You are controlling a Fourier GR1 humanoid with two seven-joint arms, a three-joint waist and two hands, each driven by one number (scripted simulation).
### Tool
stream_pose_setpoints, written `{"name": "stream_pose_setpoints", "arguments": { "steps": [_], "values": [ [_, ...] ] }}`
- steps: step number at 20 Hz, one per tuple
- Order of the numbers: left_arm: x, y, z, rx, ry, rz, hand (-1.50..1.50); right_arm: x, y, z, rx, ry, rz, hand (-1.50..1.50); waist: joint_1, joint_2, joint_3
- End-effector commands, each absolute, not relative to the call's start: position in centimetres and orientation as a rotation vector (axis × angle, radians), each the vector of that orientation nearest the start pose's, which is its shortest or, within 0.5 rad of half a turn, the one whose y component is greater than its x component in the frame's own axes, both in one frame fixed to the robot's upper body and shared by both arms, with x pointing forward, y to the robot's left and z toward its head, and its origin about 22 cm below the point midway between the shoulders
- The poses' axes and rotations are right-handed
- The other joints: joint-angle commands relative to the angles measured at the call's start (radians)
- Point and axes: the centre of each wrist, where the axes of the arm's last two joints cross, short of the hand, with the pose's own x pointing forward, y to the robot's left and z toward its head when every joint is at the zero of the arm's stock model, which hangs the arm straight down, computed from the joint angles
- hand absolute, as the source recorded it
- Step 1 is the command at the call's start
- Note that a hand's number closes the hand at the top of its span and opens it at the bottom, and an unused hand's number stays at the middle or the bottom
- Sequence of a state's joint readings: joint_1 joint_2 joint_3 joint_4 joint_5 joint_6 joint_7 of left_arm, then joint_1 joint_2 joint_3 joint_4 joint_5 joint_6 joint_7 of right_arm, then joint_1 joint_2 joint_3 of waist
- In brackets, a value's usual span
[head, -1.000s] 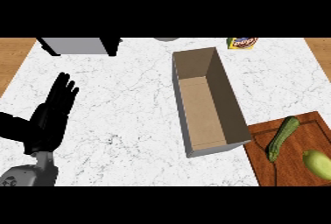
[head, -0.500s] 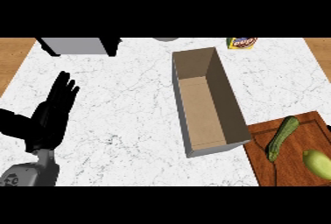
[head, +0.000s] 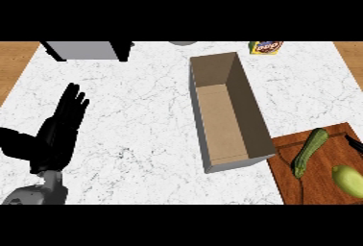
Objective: Pick the lemon from the cutting board and place it in the cardboard box
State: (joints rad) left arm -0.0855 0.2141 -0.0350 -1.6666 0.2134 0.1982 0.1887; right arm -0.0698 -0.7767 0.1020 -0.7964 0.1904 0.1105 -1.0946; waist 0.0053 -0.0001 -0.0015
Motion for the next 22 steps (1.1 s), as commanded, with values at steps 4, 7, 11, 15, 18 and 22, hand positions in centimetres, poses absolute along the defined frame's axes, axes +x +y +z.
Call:
{"name": "stream_pose_setpoints", "arguments": {
  "steps": [4, 7, 11, 15, 18, 22],
  "values": [
    [26.2, 26.0, 5.4, 0.059, -1.531, 0.091, 0.00, 19.0, -48.9, -4.4, -0.194, -1.839, 0.997, -1.50, 0.002, 0.002, 0.004],
    [26.2, 25.8, 6.1, 0.048, -1.541, 0.103, 0.00, 20.4, -47.8, -4.3, -0.201, -1.832, 1.042, 1.50, 0.004, 0.001, 0.003],
    [26.2, 25.0, 4.9, 0.090, -1.558, 0.101, 0.00, 20.5, -47.2, -3.6, -0.272, -1.909, 1.098, 1.50, -0.009, 0.000, 0.003],
    [25.0, 25.6, 5.9, 0.066, -1.552, 0.095, 0.00, 19.4, -47.1, -4.6, -0.338, -1.956, 1.062, 1.50, -0.003, -0.002, 0.004],
    [26.4, 26.0, 6.0, 0.068, -1.542, 0.089, 0.00, 25.1, -35.5, -5.7, -0.380, -1.858, 1.084, 1.50, 0.016, -0.004, -0.006],
    [26.5, 25.1, 6.1, 0.038, -1.555, 0.061, 0.00, 24.6, -35.0, -6.8, -0.371, -1.647, 1.169, 1.50, 0.067, 0.006, -0.025]
  ]
}}
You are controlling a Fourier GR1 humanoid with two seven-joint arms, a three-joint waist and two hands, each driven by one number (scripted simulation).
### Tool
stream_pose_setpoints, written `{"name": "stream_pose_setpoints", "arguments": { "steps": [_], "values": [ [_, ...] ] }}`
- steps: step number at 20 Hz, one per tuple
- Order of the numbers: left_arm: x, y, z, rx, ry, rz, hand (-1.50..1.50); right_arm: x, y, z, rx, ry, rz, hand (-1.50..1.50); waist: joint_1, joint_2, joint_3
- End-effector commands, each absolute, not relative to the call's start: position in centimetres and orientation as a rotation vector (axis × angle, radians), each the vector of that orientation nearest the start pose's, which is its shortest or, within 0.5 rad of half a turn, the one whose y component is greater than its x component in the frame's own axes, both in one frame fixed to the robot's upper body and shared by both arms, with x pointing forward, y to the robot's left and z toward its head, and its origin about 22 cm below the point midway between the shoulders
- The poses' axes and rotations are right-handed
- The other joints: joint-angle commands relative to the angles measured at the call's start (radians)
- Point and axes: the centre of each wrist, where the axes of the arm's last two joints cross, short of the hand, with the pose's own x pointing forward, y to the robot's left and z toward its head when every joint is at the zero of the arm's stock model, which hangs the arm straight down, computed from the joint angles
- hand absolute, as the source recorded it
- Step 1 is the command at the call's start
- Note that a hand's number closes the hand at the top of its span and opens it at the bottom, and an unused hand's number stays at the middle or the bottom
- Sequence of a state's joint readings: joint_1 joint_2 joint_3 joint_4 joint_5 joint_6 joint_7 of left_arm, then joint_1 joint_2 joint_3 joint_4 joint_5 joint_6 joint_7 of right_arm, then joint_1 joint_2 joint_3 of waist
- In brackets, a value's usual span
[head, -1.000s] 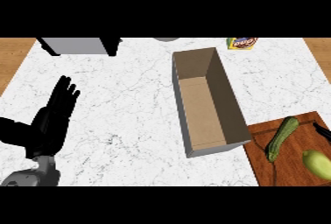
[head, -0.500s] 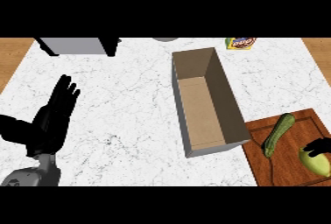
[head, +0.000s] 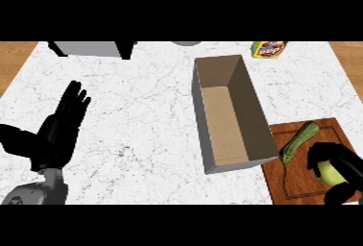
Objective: Pick the lemon from the cutting board and place it in the cardboard box
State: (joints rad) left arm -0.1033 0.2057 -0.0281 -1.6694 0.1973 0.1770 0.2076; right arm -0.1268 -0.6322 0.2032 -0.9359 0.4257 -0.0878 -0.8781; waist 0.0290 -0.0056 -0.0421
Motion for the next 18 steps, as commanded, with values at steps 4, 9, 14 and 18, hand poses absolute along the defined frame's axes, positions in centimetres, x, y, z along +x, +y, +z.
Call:
{"name": "stream_pose_setpoints", "arguments": {
  "steps": [4, 9, 14, 18],
  "values": [
    [26.6, 24.7, 6.1, 0.023, -1.548, 0.046, 0.00, 27.0, -30.3, -5.9, -0.422, -1.641, 1.195, 1.50, 0.068, 0.004, 0.017],
    [26.8, 24.4, 5.9, 0.021, -1.537, 0.030, 0.00, 29.6, -23.4, -3.7, -0.498, -1.687, 1.205, 1.50, 0.073, -0.014, 0.019],
    [26.8, 24.1, 5.5, 0.008, -1.508, 0.023, 0.00, 31.3, -15.0, -0.1, -0.576, -1.755, 1.225, 1.50, 0.081, -0.028, 0.018],
    [26.9, 24.2, 5.6, 0.016, -1.519, 0.026, 0.00, 31.0, -7.6, 2.7, -0.604, -1.786, 1.005, 1.50, 0.060, -0.032, 0.028]
  ]
}}
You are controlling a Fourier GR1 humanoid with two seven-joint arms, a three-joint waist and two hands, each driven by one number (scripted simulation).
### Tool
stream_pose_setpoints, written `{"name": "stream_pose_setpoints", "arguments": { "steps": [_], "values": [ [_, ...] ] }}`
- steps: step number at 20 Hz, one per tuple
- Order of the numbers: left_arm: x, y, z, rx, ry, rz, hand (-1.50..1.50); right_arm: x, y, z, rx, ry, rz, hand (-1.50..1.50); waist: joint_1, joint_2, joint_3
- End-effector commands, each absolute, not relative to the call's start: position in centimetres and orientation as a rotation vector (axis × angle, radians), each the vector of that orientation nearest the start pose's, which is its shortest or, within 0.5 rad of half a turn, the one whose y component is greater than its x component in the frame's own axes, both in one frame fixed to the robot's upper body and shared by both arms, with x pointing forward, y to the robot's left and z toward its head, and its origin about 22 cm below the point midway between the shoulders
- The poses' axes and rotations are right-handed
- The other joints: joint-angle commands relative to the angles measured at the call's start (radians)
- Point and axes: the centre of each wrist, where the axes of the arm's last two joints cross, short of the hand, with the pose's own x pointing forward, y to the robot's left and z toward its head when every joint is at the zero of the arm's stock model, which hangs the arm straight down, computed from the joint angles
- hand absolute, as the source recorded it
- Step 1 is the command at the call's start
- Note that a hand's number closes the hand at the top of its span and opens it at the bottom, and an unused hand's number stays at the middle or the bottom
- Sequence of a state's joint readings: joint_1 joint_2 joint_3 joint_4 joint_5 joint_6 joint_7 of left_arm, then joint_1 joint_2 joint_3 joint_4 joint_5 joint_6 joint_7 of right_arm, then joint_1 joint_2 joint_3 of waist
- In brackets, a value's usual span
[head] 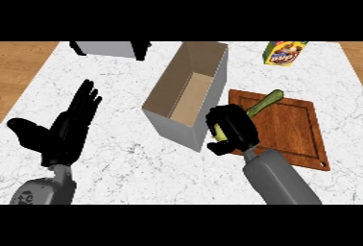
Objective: Pick the lemon from the cutting board and place it in the cardboard box
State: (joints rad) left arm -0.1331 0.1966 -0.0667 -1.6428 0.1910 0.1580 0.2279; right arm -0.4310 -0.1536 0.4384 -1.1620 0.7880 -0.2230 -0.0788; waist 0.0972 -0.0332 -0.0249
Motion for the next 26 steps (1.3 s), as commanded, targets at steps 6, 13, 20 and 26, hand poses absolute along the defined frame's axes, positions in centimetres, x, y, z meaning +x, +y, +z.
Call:
{"name": "stream_pose_setpoints", "arguments": {
  "steps": [6, 13, 20, 26],
  "values": [
    [26.9, 24.7, 5.1, 0.028, -1.501, 0.046, 0.00, 32.0, -4.8, 8.0, -0.863, -1.747, 0.782, 1.50, -0.027, -0.009, 0.011],
    [27.6, 23.9, 5.5, 0.029, -1.517, 0.045, 0.00, 32.2, -0.5, 14.6, -1.111, -1.620, 0.578, 1.50, -0.028, 0.004, 0.016],
    [28.1, 24.0, 5.5, 0.022, -1.530, 0.039, 0.00, 30.5, 3.7, 18.8, -1.258, -1.440, 0.476, 1.50, -0.023, 0.026, 0.020],
    [27.6, 23.7, 6.0, 0.030, -1.548, 0.085, 0.00, 32.5, 3.8, 18.2, -1.451, -1.347, 0.490, 1.50, -0.058, 0.029, 0.023]
  ]
}}
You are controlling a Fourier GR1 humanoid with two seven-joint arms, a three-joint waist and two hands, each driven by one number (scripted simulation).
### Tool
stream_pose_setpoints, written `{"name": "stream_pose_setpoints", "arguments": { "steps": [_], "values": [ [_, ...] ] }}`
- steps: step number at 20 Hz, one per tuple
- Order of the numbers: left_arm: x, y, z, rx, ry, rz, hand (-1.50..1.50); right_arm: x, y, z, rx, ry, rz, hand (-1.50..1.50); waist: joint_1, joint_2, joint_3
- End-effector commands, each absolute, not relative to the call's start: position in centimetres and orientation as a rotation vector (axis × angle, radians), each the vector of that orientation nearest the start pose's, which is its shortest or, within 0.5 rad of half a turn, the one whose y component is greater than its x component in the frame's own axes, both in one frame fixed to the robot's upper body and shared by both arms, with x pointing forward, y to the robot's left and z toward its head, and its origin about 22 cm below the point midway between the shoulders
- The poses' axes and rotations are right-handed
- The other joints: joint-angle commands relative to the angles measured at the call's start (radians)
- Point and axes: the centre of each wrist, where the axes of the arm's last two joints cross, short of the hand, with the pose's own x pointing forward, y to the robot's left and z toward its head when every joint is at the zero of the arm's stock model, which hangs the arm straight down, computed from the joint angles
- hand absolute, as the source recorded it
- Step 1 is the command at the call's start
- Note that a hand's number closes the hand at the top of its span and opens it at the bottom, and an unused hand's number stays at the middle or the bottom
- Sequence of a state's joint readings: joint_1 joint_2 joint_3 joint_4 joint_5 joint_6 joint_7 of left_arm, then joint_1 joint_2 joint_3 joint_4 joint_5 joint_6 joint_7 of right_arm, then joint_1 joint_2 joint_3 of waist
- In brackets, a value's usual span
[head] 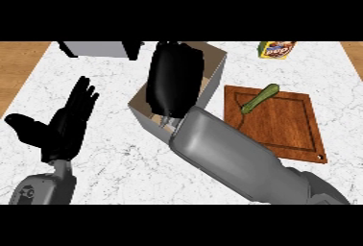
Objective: Pick the lemon from the cutting board and place it in the cardboard box
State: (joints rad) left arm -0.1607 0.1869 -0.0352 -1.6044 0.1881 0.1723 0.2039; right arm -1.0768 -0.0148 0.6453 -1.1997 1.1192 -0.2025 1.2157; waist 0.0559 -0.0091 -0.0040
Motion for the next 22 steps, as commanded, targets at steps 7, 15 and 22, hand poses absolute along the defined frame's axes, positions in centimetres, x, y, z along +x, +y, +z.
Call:
{"name": "stream_pose_setpoints", "arguments": {
  "steps": [7, 15, 22],
  "values": [
    [26.1, 23.7, 6.0, 0.045, -1.550, 0.094, 0.00, 34.8, 2.4, 15.5, -1.490, -1.269, 0.560, 1.50, -0.023, 0.009, 0.004],
    [27.4, 25.9, 6.2, 0.081, -1.564, 0.095, 0.00, 37.6, -1.0, 10.6, -1.381, -0.833, 0.914, 1.50, -0.037, 0.016, 0.002],
    [26.3, 25.8, 5.7, 0.068, -1.551, 0.090, 0.00, 38.1, -2.8, 9.5, -1.254, -0.970, 0.755, -1.50, -0.043, 0.011, 0.004]
  ]
}}
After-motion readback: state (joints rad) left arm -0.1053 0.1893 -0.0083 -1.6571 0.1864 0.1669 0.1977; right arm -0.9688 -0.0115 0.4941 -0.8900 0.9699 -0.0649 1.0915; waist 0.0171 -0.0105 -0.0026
